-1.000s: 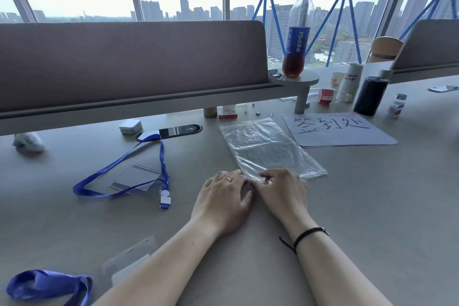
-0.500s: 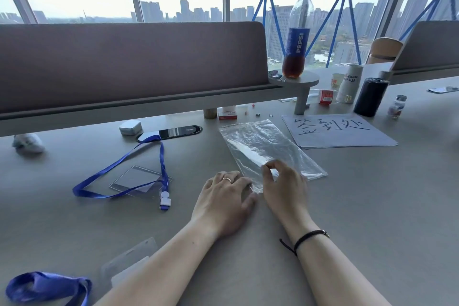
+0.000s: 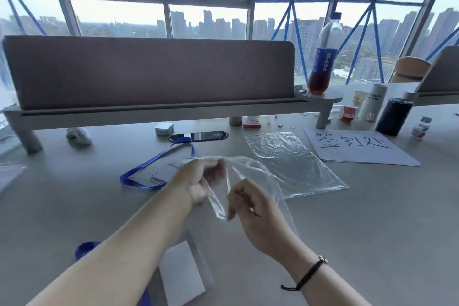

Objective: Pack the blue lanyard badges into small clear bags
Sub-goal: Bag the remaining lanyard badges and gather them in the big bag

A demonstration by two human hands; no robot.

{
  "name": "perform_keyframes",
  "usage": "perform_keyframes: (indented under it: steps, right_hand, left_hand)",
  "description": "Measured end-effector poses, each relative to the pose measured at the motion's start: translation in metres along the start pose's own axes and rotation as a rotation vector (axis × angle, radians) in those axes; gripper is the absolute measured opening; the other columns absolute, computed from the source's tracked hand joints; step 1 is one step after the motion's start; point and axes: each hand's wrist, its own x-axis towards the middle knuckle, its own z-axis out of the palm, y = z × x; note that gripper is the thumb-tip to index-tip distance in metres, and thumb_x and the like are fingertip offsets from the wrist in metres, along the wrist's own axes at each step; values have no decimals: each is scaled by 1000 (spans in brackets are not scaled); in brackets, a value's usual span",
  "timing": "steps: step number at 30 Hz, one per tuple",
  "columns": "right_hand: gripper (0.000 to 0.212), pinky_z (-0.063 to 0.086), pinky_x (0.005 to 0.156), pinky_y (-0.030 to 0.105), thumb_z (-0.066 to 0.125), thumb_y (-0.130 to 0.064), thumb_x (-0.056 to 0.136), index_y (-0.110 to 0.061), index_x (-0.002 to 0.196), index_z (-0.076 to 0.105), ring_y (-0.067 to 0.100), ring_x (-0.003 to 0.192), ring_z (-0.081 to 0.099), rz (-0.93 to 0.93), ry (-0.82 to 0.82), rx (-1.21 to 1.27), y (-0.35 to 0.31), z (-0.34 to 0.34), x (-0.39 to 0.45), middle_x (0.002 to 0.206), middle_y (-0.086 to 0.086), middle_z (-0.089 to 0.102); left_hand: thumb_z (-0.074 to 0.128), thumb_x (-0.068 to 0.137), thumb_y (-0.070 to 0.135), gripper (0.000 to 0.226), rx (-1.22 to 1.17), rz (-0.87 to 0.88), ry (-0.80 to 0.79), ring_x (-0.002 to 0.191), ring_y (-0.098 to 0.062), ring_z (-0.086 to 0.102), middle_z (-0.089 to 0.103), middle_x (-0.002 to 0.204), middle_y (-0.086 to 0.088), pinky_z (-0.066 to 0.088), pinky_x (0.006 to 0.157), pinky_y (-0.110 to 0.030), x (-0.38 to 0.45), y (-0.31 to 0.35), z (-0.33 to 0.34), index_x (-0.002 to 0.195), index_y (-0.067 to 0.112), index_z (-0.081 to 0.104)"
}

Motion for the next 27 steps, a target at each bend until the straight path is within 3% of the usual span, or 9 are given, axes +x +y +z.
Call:
perform_keyframes:
  steps: [2,6,10,14,16,18,21,24,27]
  right_hand:
    - [15,40,61,24,55,-19,94,-23,79,55,6,61,51,9,-15,4,-3,7,-3,67,3,62]
    - [15,46,70,35,58,-28,95,-28,81,52,13,68,53,20,-109,-202,2,14,-3,70,-3,59]
    - [16,47,81,30,51,-42,94,-32,82,54,11,79,57,-214,-147,-624,10,8,6,74,-14,60]
    - [2,42,105,41,63,-32,92,-32,90,61,11,96,64,-208,-24,-742,21,11,22,93,-17,67]
    - [16,37,109,46,67,-23,88,-31,101,63,14,107,64,-102,38,-803,22,20,27,104,-13,70]
    - [31,35,109,43,65,-18,86,-28,114,60,19,118,59,8,47,-793,16,35,29,115,-5,69]
    - [39,34,108,37,61,-12,86,-25,122,59,22,123,53,69,32,-614,-1,67,28,124,-3,64]
    - [29,31,106,30,64,-19,87,-27,115,64,18,121,52,-27,36,-541,-20,96,28,119,-7,64]
    - [13,39,98,28,68,-29,89,-30,102,68,12,109,55,-74,42,-396,-43,113,28,106,-15,64]
  left_hand:
    - [46,100,-4,34,-47,80,34,52,-18,69,69,64,-12,61,60,-31,-16,22,-22,76,-5,70]
    - [49,97,-6,17,-95,177,110,53,-18,69,70,65,-12,62,60,-31,-52,52,-72,91,0,63]
    - [57,92,-6,13,43,179,137,58,-20,70,71,75,-15,62,54,-33,-96,54,-110,95,2,66]
    - [64,83,-7,25,273,195,67,59,-22,68,67,77,-17,59,53,-29,-136,46,-131,105,3,66]
    - [67,83,-7,24,343,173,71,60,-22,69,69,81,-19,58,50,-26,-149,40,-136,102,6,65]
    - [65,88,-4,12,378,150,77,58,-22,68,71,80,-20,58,50,-27,-154,34,-137,93,7,65]
    - [56,98,8,10,345,161,110,61,-27,70,73,80,-22,59,54,-32,-155,27,-131,100,4,65]
    - [50,102,15,16,258,179,168,63,-34,72,73,83,-27,59,51,-33,-152,23,-128,105,4,60]
    - [49,103,14,21,265,199,154,71,-34,74,72,94,-29,61,54,-35,-148,19,-131,106,-2,63]
